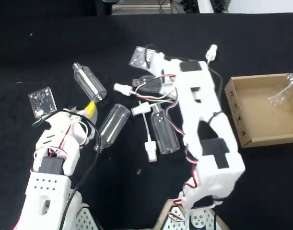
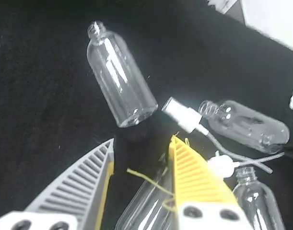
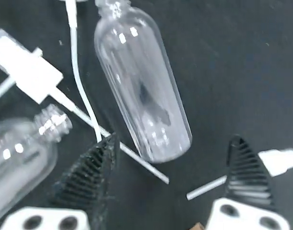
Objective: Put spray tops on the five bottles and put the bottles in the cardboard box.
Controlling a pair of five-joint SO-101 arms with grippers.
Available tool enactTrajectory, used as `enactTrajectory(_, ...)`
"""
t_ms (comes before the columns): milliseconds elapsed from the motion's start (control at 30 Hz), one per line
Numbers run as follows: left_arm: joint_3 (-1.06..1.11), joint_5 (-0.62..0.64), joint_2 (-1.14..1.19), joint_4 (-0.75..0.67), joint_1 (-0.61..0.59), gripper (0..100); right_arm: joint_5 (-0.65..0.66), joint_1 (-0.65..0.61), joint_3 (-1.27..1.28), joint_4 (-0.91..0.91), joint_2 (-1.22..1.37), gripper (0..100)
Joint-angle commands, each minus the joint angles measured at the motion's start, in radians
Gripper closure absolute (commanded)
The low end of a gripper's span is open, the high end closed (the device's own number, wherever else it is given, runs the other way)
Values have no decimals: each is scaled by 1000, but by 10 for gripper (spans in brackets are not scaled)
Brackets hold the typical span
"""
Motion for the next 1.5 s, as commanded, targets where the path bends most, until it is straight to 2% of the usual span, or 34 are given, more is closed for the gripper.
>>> enactTrajectory(0,-1,-46,-9,-66,-4,830,8,-54,-82,8,7,683)
enactTrajectory(167,-2,-52,-9,-64,-7,830,9,-91,-82,-9,39,683)
enactTrajectory(333,-2,-54,-9,-63,-2,830,9,-81,-81,-83,130,684)
enactTrajectory(500,-2,-55,-9,-63,-1,830,9,-68,-125,-77,193,685)
enactTrajectory(567,-2,-55,-9,-63,-1,830,9,-58,-143,-77,206,726)
enactTrajectory(667,-2,-55,-9,-63,-1,830,-2,-52,-151,-77,219,898)
enactTrajectory(700,-2,-55,-9,-63,-1,830,-18,-51,-150,-77,219,968)
enactTrajectory(733,-2,-55,-9,-63,-1,830,-57,-48,-153,-77,217,993)
enactTrajectory(767,-2,-55,-9,-63,-1,830,-107,-31,-154,-77,213,965)
enactTrajectory(933,-2,-55,-9,-63,1,830,-331,78,-171,-51,74,988)
enactTrajectory(1100,-2,-55,-9,-63,1,830,-531,176,-165,78,-111,988)
enactTrajectory(1467,-2,-55,-9,-61,2,830,-638,304,-165,431,-291,988)
